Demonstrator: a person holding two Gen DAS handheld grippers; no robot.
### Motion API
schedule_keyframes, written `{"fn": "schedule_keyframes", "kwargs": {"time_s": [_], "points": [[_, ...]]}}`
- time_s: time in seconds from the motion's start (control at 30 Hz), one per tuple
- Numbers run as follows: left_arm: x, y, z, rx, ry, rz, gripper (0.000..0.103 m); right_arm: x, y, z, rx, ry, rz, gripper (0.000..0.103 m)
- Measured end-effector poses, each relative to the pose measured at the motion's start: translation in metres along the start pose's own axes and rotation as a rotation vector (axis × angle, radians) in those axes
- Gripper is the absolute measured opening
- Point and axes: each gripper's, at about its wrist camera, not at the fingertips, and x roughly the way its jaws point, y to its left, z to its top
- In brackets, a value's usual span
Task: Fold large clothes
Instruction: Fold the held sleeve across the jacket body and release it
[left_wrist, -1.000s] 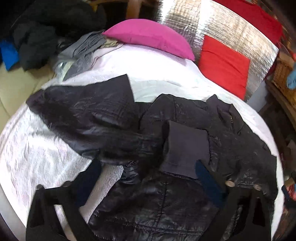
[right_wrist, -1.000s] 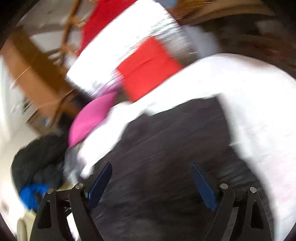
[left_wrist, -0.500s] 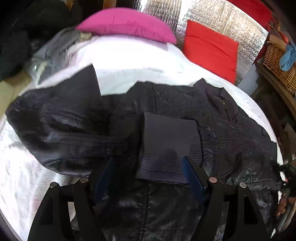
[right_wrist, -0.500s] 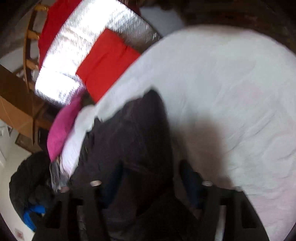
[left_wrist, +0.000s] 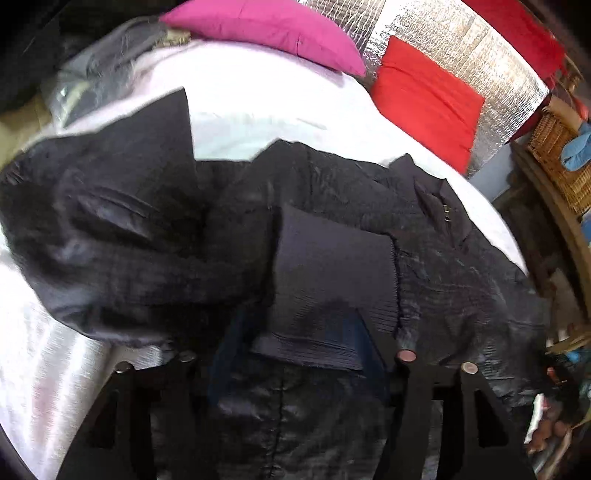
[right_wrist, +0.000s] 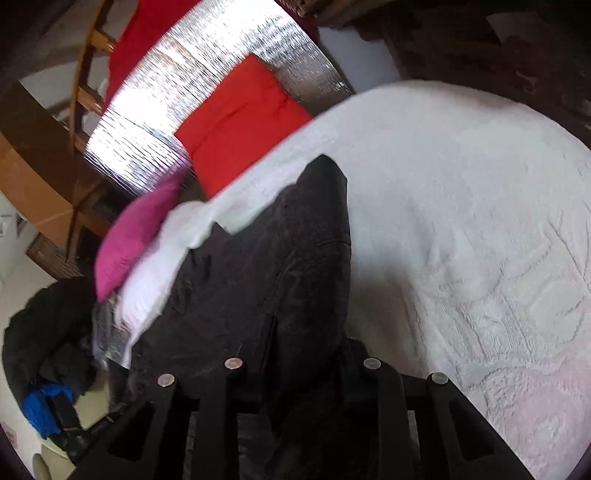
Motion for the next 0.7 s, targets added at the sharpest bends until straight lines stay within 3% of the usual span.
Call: {"fn": "schedule_keyframes", "kwargs": {"time_s": [0.07, 0.13, 0.17, 0.2, 0.23, 0.3, 0.37, 0.4, 0.43, 0.6, 0.7], "points": [[0.0, -0.003, -0.001, 0.02, -0.006, 0.011, 0.061, 0.004, -0.004, -0.002, 0.028, 0.022, -0.007, 0.032], [0.0, -0.009, -0.003, 0.047, -0.017, 0.032, 0.028, 0.005, -0.009, -0.001, 0.075, 0.04, 0.011, 0.037], [-0.001, -0.01, -0.003, 0.059, -0.025, 0.053, 0.023, 0.007, -0.009, -0.001, 0.085, 0.044, 0.017, 0.043], [-0.002, -0.011, -0.003, 0.064, -0.035, 0.061, 0.014, 0.006, -0.012, -0.001, 0.095, 0.047, 0.022, 0.068], [-0.004, -0.01, -0.003, 0.062, -0.042, 0.063, 0.012, 0.006, -0.013, -0.002, 0.103, 0.047, 0.022, 0.079], [-0.014, -0.008, -0.002, 0.047, -0.074, 0.049, 0.011, 0.003, -0.012, -0.003, 0.091, 0.024, 0.015, 0.076], [-0.027, -0.009, 0.0, 0.053, -0.116, 0.046, 0.01, 0.004, -0.003, -0.004, 0.036, 0.016, -0.009, 0.052], [-0.032, -0.01, 0.0, 0.058, -0.132, 0.047, 0.01, 0.003, 0.001, -0.004, 0.012, 0.01, -0.053, 0.034], [-0.038, -0.011, 0.001, 0.064, -0.15, 0.045, 0.01, 0.002, 0.002, -0.004, -0.002, 0.005, -0.081, 0.033], [-0.044, -0.007, 0.003, 0.063, -0.167, 0.064, 0.01, -0.016, 0.009, -0.001, -0.012, -0.068, -0.043, 0.029], [-0.028, -0.002, 0.002, 0.058, -0.102, 0.121, 0.01, -0.014, 0.003, -0.003, -0.006, -0.051, -0.049, 0.029]]}}
